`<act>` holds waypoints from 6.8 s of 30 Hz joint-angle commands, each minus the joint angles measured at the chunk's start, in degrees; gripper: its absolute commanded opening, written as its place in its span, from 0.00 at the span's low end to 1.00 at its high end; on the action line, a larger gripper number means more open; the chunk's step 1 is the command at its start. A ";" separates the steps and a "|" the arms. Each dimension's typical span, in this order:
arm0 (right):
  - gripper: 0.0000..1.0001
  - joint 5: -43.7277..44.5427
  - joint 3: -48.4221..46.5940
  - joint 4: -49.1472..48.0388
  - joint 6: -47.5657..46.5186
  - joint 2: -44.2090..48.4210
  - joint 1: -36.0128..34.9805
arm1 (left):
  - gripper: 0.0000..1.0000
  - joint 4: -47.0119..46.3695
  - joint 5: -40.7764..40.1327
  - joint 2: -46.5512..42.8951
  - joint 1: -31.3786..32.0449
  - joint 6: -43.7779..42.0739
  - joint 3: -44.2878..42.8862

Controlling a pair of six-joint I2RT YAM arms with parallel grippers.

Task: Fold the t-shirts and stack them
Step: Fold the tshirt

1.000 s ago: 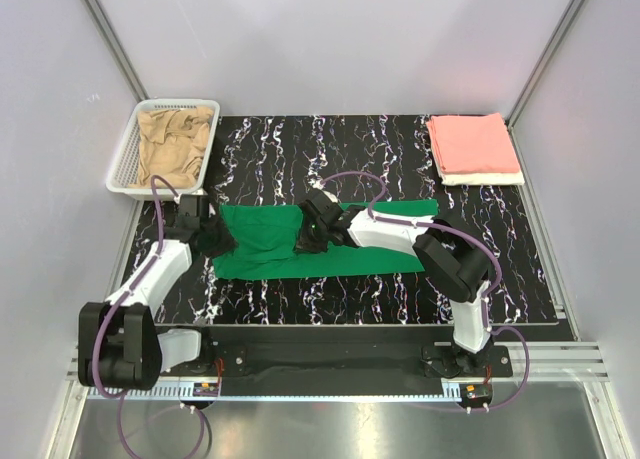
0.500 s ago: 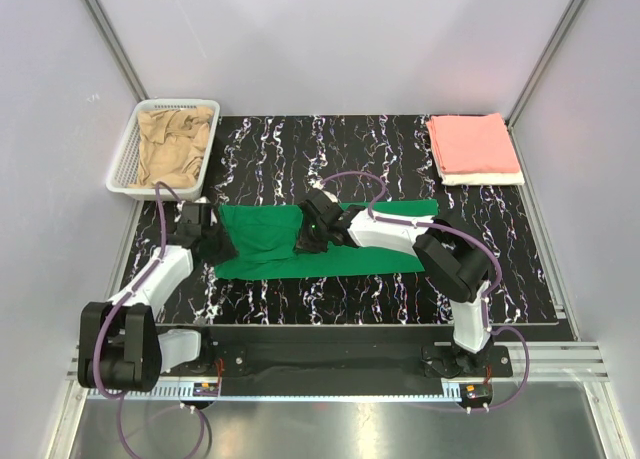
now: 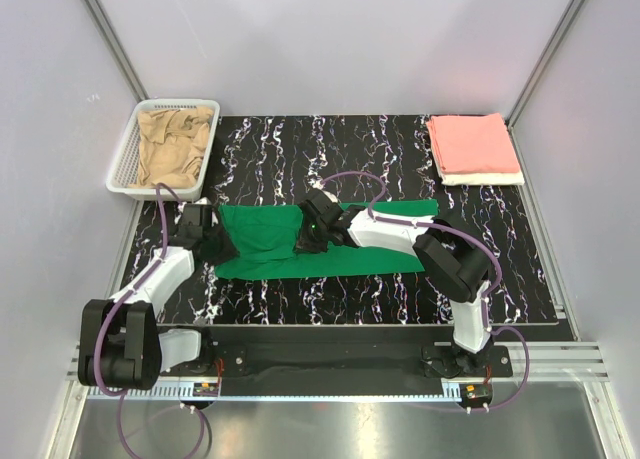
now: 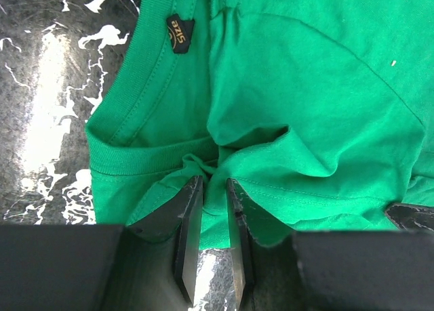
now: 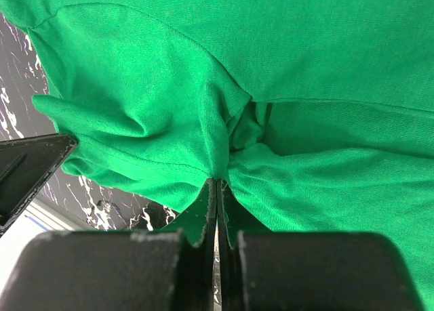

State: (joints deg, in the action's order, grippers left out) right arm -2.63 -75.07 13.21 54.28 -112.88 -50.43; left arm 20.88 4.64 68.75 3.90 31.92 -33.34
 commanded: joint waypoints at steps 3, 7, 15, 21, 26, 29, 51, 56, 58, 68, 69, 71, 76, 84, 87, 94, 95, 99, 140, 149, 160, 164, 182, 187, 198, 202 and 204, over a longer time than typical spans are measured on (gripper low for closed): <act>0.00 -0.27 -0.78 -0.20 -0.05 2.58 -0.72 | 0.25 -2.51 1.86 -1.34 0.67 1.04 -1.46; 0.00 -0.35 -0.87 -0.29 0.12 2.40 -0.72 | 0.25 -2.34 2.21 -2.65 1.11 1.39 -1.55; 0.00 -0.44 -0.34 -0.38 0.12 3.10 -0.72 | 0.05 -0.94 1.33 -3.53 1.20 1.65 -1.81; 0.00 -0.71 0.27 -0.29 0.47 4.07 -0.63 | 0.00 2.49 -0.16 -6.34 1.72 3.76 -2.87; 0.00 -0.71 0.45 -0.29 0.30 4.69 -0.63 | 0.00 4.69 -2.01 -8.81 2.95 5.87 -2.96; 0.00 -0.88 0.19 -0.38 0.12 4.95 -0.63 | 0.00 5.48 -1.66 -9.07 3.30 7.27 -2.17; 0.00 -2.02 2.65 0.59 -3.92 6.27 -0.45 | 0.00 7.94 -8.69 -7.77 4.98 12.20 -0.31; 0.00 -3.60 0.45 0.67 -4.27 4.78 0.07 | 0.10 8.12 -7.28 -2.05 4.80 10.09 -5.23; 0.00 -4.39 -0.34 0.68 -4.45 4.25 0.51 | 0.10 8.03 -8.07 -0.11 4.80 9.83 -6.72; 0.00 -6.94 -1.40 0.85 -5.59 2.67 4.03 | 0.00 8.56 -8.52 5.08 4.71 7.28 -13.06; 0.00 -7.82 -1.57 0.85 -6.11 2.49 4.03 | 0.00 8.65 -8.16 5.77 4.62 7.19 -13.32; 0.00 -9.05 -1.75 0.94 -6.29 2.14 4.03 | 0.00 8.91 -7.20 5.43 4.71 7.54 -13.07; 0.00 -9.23 0.18 0.76 -6.38 2.93 4.03 | 0.00 9.26 -6.84 1.22 4.62 8.42 -8.60; 0.00 -10.20 1.06 0.50 -6.47 2.05 3.85 | 0.00 8.30 -7.46 0.24 5.15 8.60 -3.93; 0.00 -9.41 2.29 0.41 -6.29 2.75 3.68 | 0.00 7.94 -8.25 -0.02 5.33 9.12 -2.78; 0.00 -8.62 4.23 -0.20 -6.12 2.49 3.24 | 0.00 6.98 -9.13 1.29 5.85 9.74 -0.67; 0.00 -8.27 4.40 -0.38 -5.94 2.49 3.15 | 0.00 6.98 -9.04 1.30 6.03 9.74 -0.58; 0.00 -8.00 3.53 -0.38 -6.12 2.05 3.15 | 0.00 6.98 -9.48 -0.19 6.82 10.44 -1.29; 0.07 -5.37 -15.90 3.05 -18.95 -8.84 6.75 | 0.18 7.33 -19.49 37.85 1.90 -8.81 -44.79; 0.07 -3.69 -12.56 1.91 -16.58 -10.96 10.18 | 0.15 8.30 -23.71 45.07 1.90 -9.69 -48.22; 0.09 -6.07 -12.38 0.85 -15.70 -10.08 10.44 | 0.21 10.49 -21.27 38.50 3.21 -13.54 -50.50; 0.09 -6.59 -12.21 0.76 -14.47 -9.90 10.62 | 0.22 11.98 -18.35 34.97 4.80 -16.63 -52.17; 0.09 -7.04 -12.38 0.67 -13.94 -8.41 10.88 | 0.10 16.90 -21.60 42.60 5.24 -18.91 -48.39; 0.09 -6.94 -11.77 0.68 -13.24 -8.76 11.59 | 0.07 18.75 -27.91 46.12 5.33 -20.06 -49.27; 0.09 -7.47 -9.48 0.15 -13.94 -8.32 12.03 | 0.12 19.90 -28.03 48.93 5.33 -19.62 -54.98; 0.08 -9.84 -11.94 0.23 -15.25 -7.88 12.55 | 0.16 20.60 -24.86 46.57 6.29 -20.41 -58.41; 0.10 -11.51 -14.40 1.72 -15.61 -7.44 13.08 | 0.17 20.51 -23.11 43.42 6.64 -20.24 -59.73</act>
State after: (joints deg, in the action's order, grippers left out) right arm -11.77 -85.73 13.72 40.38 -123.72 -38.61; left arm 42.11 -20.75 117.64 9.85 12.27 -89.36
